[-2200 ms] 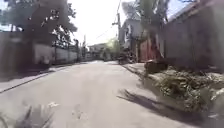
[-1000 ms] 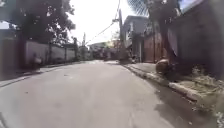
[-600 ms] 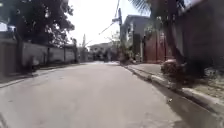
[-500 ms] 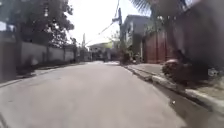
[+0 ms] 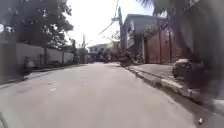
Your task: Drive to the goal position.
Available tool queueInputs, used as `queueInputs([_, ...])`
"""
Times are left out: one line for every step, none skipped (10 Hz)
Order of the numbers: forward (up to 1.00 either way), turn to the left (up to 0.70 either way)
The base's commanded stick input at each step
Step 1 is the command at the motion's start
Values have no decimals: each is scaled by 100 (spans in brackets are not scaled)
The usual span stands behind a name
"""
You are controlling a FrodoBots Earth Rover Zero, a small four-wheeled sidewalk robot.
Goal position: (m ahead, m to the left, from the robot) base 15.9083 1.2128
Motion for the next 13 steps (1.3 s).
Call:
queueInputs([100,4])
queueInputs([100,3])
queueInputs([100,3])
queueInputs([100,5])
queueInputs([100,9])
queueInputs([100,8])
queueInputs([100,5])
queueInputs([100,6])
queueInputs([100,12])
queueInputs([100,19])
queueInputs([100,11])
queueInputs([100,3])
queueInputs([100,3])
